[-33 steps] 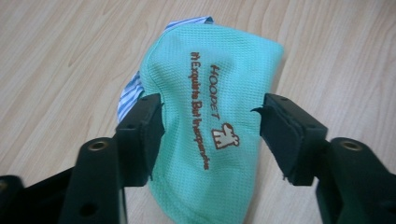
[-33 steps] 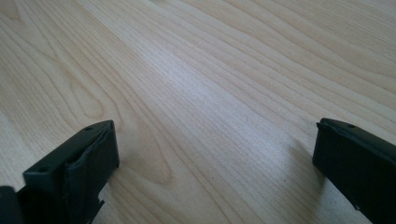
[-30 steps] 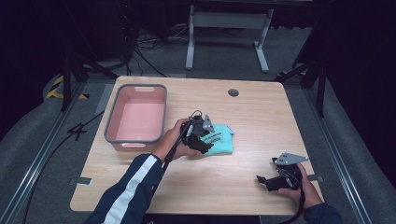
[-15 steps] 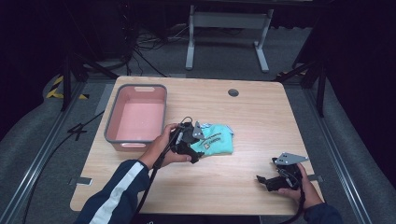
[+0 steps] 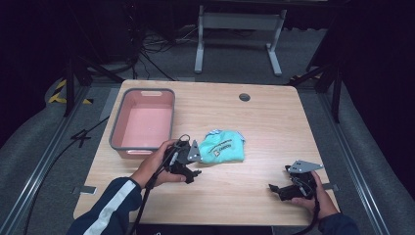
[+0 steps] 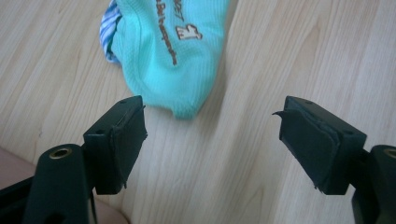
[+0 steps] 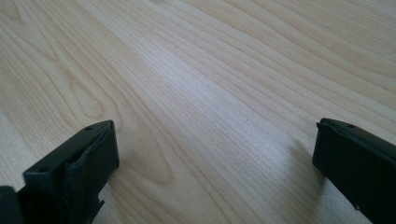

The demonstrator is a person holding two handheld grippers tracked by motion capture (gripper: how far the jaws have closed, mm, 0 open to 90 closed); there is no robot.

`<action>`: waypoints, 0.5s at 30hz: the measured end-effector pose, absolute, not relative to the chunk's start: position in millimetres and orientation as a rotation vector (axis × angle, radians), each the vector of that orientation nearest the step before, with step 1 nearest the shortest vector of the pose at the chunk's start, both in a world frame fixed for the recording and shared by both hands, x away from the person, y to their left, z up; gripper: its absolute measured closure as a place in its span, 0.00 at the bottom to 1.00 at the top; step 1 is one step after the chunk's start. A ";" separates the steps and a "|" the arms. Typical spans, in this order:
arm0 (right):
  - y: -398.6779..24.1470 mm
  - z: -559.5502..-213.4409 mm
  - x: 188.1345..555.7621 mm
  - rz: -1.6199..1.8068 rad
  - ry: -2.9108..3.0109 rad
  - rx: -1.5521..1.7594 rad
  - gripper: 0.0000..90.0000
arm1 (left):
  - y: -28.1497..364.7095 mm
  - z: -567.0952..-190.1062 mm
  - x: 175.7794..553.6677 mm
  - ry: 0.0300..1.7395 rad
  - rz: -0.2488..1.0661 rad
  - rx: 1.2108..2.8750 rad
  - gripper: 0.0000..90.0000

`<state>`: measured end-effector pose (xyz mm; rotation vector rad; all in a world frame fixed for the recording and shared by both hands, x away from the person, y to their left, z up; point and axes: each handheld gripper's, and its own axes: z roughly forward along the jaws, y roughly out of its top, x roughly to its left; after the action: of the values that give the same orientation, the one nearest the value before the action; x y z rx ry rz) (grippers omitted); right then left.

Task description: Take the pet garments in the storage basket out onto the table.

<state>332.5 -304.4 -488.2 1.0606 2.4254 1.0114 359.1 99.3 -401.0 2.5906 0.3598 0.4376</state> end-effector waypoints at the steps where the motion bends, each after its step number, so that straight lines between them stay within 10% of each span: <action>1: -304.4 -488.2 332.6 1.011 2.425 1.059 0.01 | 102.3 -402.1 356.8 0.361 0.441 2.590 0.26; 15: -304.3 -488.1 332.9 1.016 2.430 1.060 0.01 | 166.7 -426.4 321.6 0.450 0.461 2.592 0.24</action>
<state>332.9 -304.3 -488.1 1.0596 2.4300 1.0160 321.6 166.7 -426.4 2.5923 0.4500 0.4605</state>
